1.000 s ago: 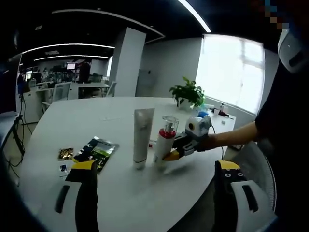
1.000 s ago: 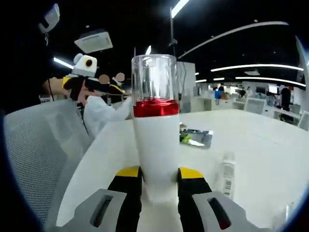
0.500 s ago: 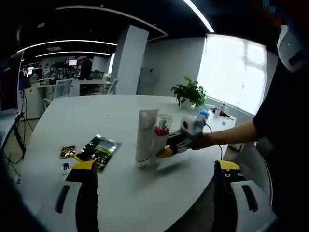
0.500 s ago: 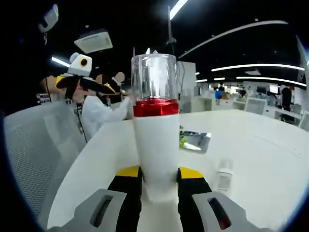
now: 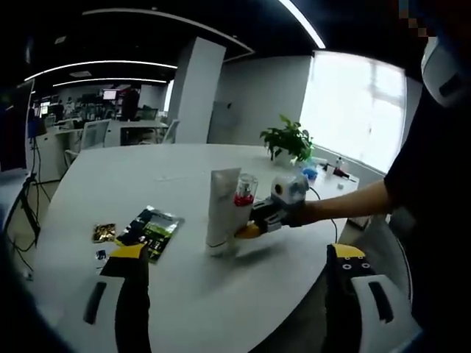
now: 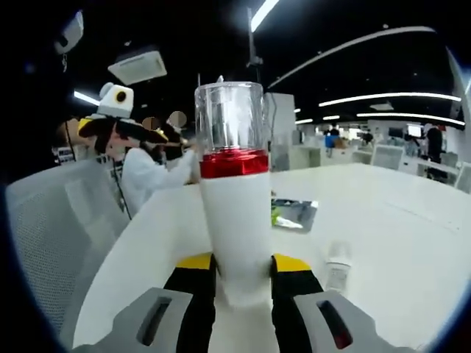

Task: Arrange the skincare products in the storage area until every visible bottle or jar stands upright without overlapping.

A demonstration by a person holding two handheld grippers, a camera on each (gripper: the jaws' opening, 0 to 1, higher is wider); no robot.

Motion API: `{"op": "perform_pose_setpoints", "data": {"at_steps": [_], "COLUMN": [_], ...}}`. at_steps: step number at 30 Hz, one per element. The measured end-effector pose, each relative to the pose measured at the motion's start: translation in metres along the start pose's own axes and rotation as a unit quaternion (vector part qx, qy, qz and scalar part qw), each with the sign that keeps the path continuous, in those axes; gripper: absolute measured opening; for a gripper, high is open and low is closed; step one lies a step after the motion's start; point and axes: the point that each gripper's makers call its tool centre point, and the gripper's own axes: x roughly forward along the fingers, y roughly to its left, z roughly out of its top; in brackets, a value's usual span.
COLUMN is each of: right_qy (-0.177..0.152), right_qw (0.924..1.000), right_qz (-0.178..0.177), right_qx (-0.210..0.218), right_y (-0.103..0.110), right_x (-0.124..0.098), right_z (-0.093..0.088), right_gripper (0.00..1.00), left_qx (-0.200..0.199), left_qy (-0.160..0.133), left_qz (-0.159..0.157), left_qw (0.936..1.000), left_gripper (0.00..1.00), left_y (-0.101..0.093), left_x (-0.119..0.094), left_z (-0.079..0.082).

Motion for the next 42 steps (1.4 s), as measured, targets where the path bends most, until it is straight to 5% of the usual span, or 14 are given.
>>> {"op": "perform_pose_setpoints", "data": {"at_steps": [4,10,21,27,42], "right_qy": [0.022,0.040,0.053,0.098,0.067], "right_qw": [0.9997,0.9984,0.9955,0.9910,0.9836], "right_qz": [-0.008,-0.032,-0.060,-0.070,-0.130], "right_qx": [-0.001,0.025,0.051,0.059,0.105], "right_y": [0.001,0.012,0.023,0.039,0.058], "right_x": [-0.001,-0.008,-0.026,-0.043,-0.096], "right_z": [-0.003,-0.003,0.003,0.000,0.022], "right_gripper": [0.22,0.41,0.58,0.72,0.92], "left_qx": [-0.003,0.000,0.012,0.018,0.012], "left_qy": [0.000,-0.002,0.005,0.008,0.011], "left_qz": [0.001,-0.005,-0.005,-0.007,-0.017], "left_qw": [1.0000,1.0000,0.9999,0.9998,0.9997], "left_gripper": [0.93,0.93,0.92,0.91,0.92], "left_y": [-0.001,-0.006,-0.016,-0.021,-0.030], "left_x": [-0.001,-0.001,-0.003,-0.004,0.001], "left_z": [0.003,0.014,0.026,0.034,0.045]}}
